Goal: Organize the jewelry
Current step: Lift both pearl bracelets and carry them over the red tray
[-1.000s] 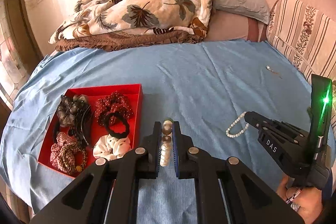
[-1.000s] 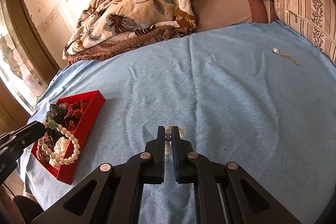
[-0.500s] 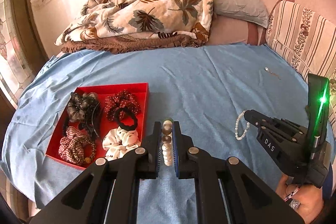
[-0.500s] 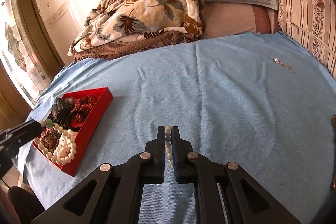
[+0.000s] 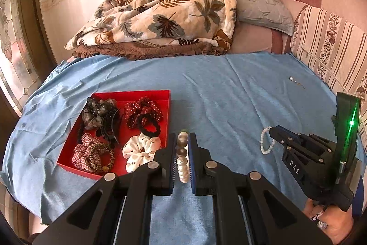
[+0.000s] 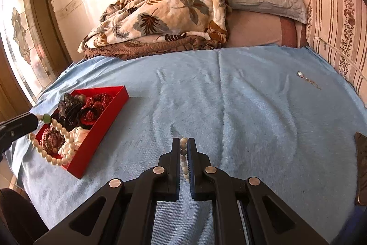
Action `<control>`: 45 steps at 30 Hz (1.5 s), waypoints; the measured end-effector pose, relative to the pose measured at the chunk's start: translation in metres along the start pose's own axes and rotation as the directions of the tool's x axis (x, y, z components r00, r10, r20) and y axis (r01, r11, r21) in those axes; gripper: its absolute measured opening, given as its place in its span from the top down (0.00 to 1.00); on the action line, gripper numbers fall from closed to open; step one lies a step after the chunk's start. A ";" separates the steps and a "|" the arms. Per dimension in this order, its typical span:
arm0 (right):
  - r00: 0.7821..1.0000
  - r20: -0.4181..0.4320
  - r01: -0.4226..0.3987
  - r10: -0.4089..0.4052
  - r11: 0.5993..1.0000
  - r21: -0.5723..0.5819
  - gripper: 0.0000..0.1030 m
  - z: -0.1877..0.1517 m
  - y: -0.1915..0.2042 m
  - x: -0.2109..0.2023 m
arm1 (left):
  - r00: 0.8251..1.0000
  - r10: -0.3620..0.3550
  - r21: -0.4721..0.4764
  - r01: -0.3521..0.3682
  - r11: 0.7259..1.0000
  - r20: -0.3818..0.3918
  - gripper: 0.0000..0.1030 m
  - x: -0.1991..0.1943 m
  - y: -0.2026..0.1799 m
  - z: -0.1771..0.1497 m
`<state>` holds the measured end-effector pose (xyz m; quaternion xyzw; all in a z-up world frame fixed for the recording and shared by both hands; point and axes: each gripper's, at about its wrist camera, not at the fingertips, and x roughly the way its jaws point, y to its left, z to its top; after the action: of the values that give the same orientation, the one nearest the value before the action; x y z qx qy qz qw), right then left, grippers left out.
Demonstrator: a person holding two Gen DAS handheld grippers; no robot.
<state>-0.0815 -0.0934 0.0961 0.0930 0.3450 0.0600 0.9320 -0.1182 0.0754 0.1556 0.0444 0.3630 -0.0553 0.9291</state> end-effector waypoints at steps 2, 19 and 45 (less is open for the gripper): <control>1.000 0.000 0.001 -0.001 1.000 -0.009 0.93 -0.002 0.002 -0.001 | 1.000 0.003 -0.008 -0.003 1.000 0.008 0.91 -0.002 0.002 -0.002; 0.999 -0.003 0.045 -0.045 0.995 -0.094 0.93 -0.022 0.024 -0.005 | 0.998 0.049 -0.065 -0.047 0.997 0.026 0.91 0.004 0.038 -0.016; 0.995 0.001 0.101 -0.101 0.987 -0.125 0.93 -0.032 0.053 -0.023 | 0.997 -0.038 -0.233 0.053 0.971 0.070 0.91 0.005 0.107 -0.038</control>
<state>-0.1223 -0.0416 0.0984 0.0167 0.3475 0.0344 0.9369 -0.1251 0.1852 0.1289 -0.0757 0.3376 -0.0348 0.9376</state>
